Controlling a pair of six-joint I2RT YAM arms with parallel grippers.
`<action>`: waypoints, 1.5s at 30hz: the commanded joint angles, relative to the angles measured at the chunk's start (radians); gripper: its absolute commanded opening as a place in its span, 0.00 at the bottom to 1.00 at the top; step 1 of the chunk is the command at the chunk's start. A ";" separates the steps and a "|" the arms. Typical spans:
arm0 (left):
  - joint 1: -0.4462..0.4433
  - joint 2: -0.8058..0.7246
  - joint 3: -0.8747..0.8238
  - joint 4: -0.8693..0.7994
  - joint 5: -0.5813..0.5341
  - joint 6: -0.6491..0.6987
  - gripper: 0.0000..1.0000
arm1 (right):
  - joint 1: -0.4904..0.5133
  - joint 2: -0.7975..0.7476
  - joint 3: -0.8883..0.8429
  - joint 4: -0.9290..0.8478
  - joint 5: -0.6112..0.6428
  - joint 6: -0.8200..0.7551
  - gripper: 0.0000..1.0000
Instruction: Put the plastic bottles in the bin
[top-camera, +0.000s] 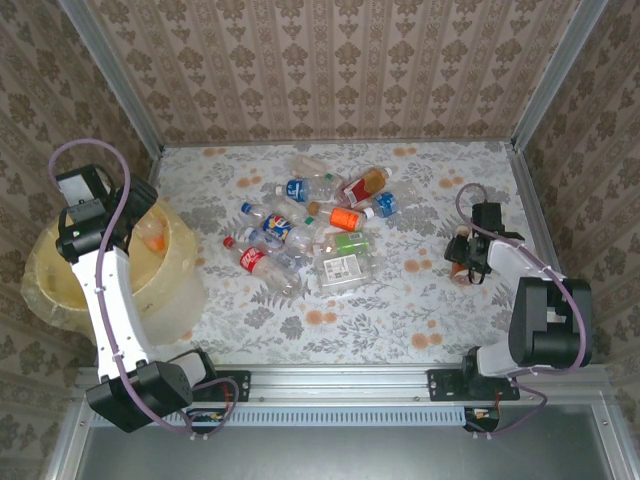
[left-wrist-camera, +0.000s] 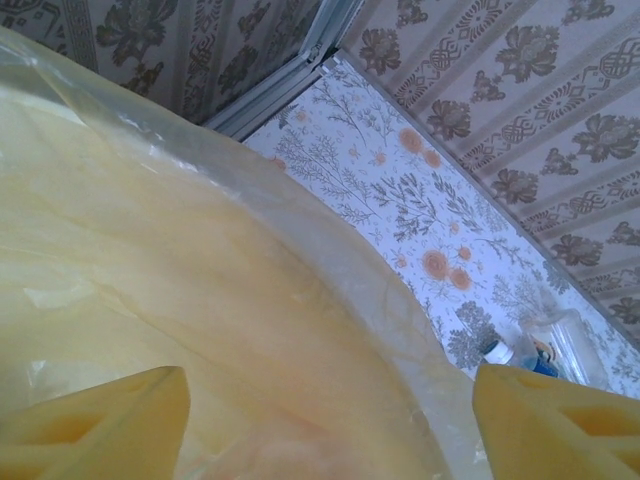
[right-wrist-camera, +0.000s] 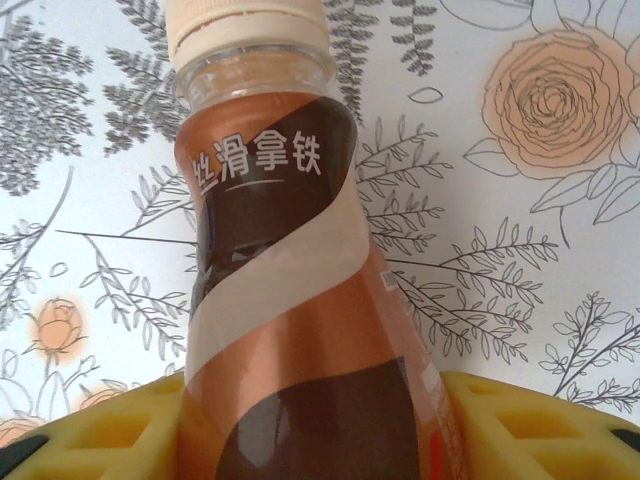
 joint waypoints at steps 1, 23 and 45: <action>-0.006 -0.023 0.028 -0.036 -0.020 0.014 0.81 | 0.021 -0.037 -0.012 0.015 -0.001 -0.018 0.45; -0.150 -0.193 0.090 0.053 0.031 0.093 1.00 | 0.211 -0.270 -0.072 0.345 -0.264 0.017 0.42; -0.907 0.170 -0.026 0.647 0.441 0.111 1.00 | 0.453 -0.389 -0.184 0.846 -0.528 0.046 0.44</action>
